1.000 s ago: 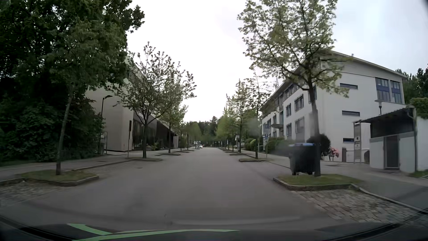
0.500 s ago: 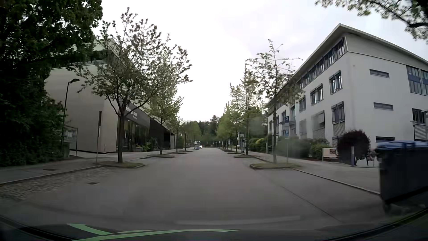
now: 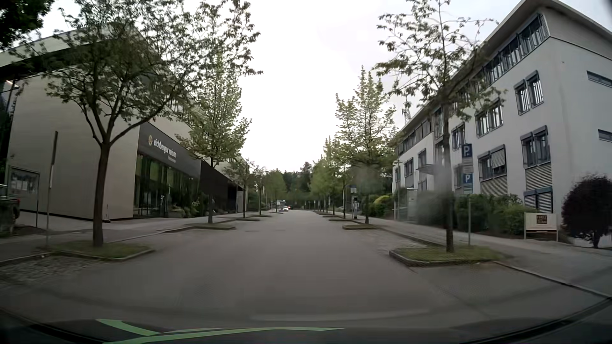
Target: Follow the waypoints while adhering to traffic rules and regulations
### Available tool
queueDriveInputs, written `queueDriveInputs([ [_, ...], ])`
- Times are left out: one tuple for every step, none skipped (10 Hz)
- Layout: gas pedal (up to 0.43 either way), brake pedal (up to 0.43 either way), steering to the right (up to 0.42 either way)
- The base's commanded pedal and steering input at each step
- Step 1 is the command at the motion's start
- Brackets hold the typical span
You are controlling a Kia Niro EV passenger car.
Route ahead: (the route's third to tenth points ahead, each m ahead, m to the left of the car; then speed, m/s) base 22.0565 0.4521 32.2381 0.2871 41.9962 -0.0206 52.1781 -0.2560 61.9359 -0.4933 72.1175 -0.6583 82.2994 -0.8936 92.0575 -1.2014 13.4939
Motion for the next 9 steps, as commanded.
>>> queueDriveInputs([
  [0.150,0.000,0.000],
  [0.150,0.000,0.000],
  [0.150,0.000,0.001],
  [0.150,0.000,0.001],
  [0.150,0.000,0.001],
  [0.150,0.000,0.001],
  [0.150,0.000,0.001],
  [0.138,0.000,0.001],
  [0.138,0.000,0.002],
])
